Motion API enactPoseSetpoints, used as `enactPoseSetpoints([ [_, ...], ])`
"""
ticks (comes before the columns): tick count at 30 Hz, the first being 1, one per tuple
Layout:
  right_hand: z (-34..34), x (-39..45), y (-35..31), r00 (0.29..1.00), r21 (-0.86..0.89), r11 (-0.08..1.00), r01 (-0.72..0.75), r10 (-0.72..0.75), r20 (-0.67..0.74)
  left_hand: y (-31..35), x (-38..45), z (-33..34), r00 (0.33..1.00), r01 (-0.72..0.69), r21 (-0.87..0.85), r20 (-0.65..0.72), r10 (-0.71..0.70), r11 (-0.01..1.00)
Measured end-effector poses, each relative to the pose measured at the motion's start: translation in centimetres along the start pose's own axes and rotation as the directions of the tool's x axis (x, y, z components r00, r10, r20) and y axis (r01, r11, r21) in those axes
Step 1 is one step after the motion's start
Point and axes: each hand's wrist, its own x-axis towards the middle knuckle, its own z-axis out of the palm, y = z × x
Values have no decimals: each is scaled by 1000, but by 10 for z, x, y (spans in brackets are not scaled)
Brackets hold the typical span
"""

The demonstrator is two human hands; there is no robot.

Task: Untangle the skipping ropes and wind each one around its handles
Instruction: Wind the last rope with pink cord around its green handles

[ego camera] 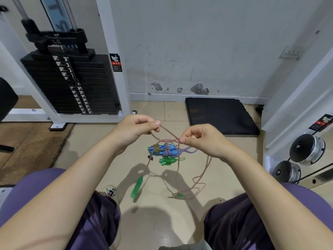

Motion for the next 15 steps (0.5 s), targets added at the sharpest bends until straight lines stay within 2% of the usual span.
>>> enactPoseSetpoints([
  [1,-1,0,0,1000,7,1000,-2,2,-11,-1,2,0,999,-2,-26,-46,1,1000],
  [3,-2,1,1,999,16,1000,-6,7,-44,-1,4,-1,992,-3,-200,-123,-22,980],
  [5,-3,3,2,998,19,1000,-23,24,-64,1,6,-4,992,-15,-438,-122,-43,899],
  [6,-2,3,2,998,29,999,-31,33,-59,2,5,-4,994,-18,-501,-103,-40,865],
  [7,-1,3,2,998,37,999,-40,42,-52,2,5,-5,996,-19,-481,-89,-28,877],
  [8,0,3,3,998,38,998,-46,48,-51,1,4,-4,995,-26,-368,-97,-11,930],
  [9,1,3,3,997,27,998,-52,54,-57,-1,4,-3,994,-33,-181,-107,14,983],
  [11,2,3,3,996,21,998,-57,59,-74,-5,3,0,997,-23,104,-66,30,994],
  [13,3,2,2,996,67,996,-56,60,-68,-9,1,-2,998,16,192,59,-28,981],
  [15,4,-1,-2,998,117,992,-49,54,-42,-11,0,0,988,29,200,142,-58,979],
])
